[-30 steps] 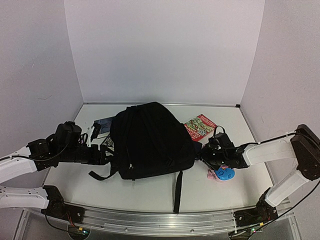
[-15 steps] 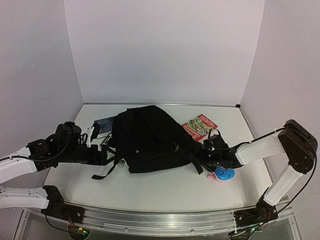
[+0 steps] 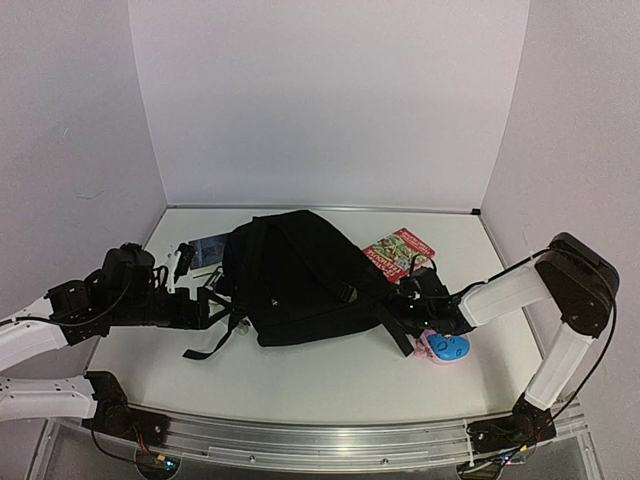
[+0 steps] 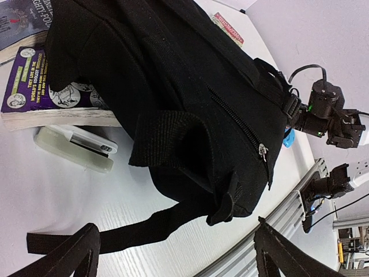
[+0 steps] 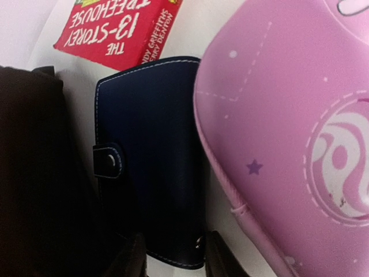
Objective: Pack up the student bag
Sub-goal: Place the student bag at the center of the board, then pick up the stationery from the center of the board.
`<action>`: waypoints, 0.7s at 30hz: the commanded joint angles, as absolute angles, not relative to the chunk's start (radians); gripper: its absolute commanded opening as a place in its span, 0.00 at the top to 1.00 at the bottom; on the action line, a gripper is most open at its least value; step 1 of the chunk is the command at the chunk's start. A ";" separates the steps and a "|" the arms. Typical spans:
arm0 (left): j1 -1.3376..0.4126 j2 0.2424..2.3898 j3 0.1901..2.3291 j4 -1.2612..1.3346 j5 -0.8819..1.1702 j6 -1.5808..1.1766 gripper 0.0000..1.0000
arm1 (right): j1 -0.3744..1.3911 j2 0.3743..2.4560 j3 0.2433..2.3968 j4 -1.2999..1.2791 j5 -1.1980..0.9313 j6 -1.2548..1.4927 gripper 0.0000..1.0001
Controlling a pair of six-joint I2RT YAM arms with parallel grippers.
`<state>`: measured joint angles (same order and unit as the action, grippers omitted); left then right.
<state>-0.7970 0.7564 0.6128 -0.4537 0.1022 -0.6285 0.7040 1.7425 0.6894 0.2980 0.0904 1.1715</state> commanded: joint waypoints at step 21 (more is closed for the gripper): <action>-0.793 0.811 0.853 -0.490 0.088 -0.588 0.05 | 0.690 1.232 0.717 0.021 0.442 1.111 1.00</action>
<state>-0.7967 0.7598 0.7318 -0.5130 0.0761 -0.6227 0.6951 1.3753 0.6262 0.1347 0.3069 1.2093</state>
